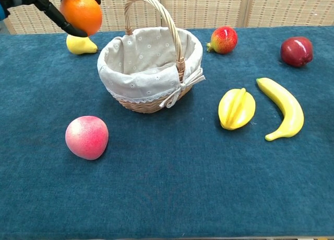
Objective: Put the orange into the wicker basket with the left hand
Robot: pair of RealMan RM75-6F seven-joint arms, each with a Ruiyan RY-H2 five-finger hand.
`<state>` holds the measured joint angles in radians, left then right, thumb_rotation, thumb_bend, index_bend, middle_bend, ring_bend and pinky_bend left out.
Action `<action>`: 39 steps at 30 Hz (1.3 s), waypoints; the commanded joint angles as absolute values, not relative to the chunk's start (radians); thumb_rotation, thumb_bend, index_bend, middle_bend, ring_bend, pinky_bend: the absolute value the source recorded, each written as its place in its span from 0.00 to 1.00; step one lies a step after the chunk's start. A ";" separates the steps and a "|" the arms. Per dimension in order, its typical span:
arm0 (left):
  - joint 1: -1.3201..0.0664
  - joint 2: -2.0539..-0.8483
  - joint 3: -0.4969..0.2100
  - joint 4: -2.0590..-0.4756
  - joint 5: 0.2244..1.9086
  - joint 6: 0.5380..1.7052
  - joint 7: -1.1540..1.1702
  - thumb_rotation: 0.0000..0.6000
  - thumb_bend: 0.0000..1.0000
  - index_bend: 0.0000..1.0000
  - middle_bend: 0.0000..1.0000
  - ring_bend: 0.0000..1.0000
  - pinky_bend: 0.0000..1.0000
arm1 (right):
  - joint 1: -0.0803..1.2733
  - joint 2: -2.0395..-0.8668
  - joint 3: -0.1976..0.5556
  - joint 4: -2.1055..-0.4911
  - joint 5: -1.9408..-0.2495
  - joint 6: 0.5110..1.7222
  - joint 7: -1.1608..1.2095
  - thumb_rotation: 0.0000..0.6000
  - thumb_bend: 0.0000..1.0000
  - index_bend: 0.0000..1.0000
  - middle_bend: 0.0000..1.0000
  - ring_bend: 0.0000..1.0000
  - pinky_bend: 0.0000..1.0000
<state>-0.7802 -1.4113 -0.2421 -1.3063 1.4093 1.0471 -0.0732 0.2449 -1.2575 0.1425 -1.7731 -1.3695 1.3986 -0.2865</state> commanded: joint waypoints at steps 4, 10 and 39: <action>-0.838 -1.479 -0.250 -1.265 1.387 0.990 -0.058 1.00 0.33 0.70 0.59 0.54 0.53 | 0.247 -1.256 0.144 -1.768 -1.363 1.390 -0.279 1.00 0.00 0.23 0.00 0.00 0.00; -0.875 -1.527 -0.256 -1.257 1.378 0.971 -0.035 1.00 0.33 0.70 0.59 0.54 0.53 | 0.248 -1.252 0.145 -1.767 -1.361 1.386 -0.266 1.00 0.00 0.23 0.00 0.00 0.00; -0.869 -1.257 -0.186 -1.514 1.377 0.816 -0.140 1.00 0.14 0.01 0.00 0.00 0.08 | 0.240 -1.232 0.157 -1.783 -1.357 1.402 -0.241 1.00 0.00 0.23 0.00 0.00 0.00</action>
